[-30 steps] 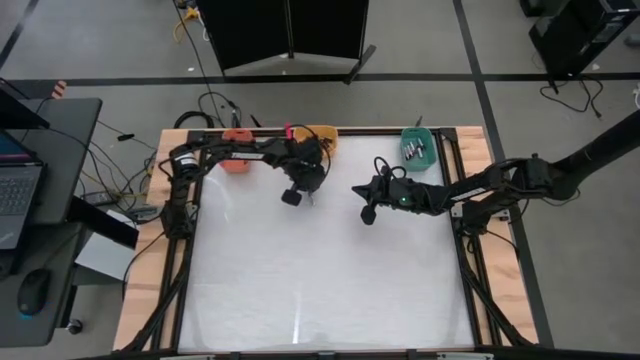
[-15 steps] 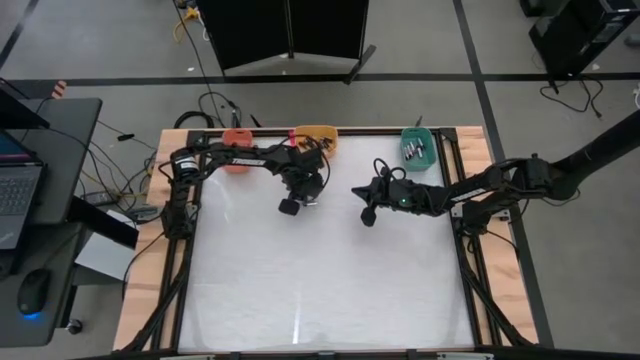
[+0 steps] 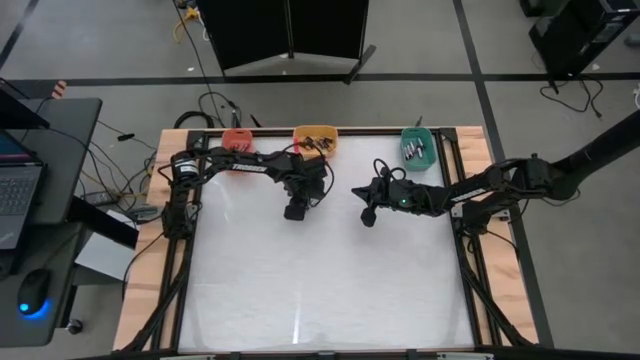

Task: Sort batteries
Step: Put the black battery into the green bin

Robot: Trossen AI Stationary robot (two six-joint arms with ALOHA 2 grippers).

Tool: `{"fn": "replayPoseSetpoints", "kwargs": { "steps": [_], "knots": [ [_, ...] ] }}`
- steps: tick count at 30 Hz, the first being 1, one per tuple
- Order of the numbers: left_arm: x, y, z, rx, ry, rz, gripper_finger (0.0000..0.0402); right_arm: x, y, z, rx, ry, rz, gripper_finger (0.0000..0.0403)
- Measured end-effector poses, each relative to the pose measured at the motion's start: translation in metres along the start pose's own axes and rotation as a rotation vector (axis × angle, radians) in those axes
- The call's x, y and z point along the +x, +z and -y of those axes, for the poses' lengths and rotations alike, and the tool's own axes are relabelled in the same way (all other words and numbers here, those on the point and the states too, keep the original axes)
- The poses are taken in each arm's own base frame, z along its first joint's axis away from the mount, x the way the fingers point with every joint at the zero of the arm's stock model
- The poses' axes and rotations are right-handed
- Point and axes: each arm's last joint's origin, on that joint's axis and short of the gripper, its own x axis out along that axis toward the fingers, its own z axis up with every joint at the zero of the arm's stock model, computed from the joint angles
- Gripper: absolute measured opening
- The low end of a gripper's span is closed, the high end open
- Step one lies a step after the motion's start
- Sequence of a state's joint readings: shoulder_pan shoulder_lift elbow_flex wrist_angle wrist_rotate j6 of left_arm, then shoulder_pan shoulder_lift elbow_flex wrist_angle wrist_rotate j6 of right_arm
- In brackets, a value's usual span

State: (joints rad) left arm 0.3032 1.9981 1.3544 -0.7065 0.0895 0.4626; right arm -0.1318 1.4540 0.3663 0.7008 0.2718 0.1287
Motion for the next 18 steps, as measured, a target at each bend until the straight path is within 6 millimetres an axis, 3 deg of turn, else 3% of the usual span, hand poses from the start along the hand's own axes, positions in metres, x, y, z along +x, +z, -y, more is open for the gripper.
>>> {"fn": "replayPoseSetpoints", "kwargs": {
  "steps": [10, 14, 18],
  "knots": [
    [-0.027, -0.003, 0.004, -0.166, -0.004, 0.019, 0.0152, 0.0, -0.001, 0.0, -0.004, -0.001, -0.013, 0.0007],
    [-0.024, 0.001, 0.008, -0.363, -0.124, 0.094, 0.0152, 0.0, -0.001, 0.0, -0.003, -0.001, -0.014, 0.0007],
    [-0.004, -0.005, 0.019, -0.485, -0.074, 0.107, 0.0153, 0.0, -0.002, 0.0, -0.004, -0.001, -0.015, 0.0007]
  ]
}}
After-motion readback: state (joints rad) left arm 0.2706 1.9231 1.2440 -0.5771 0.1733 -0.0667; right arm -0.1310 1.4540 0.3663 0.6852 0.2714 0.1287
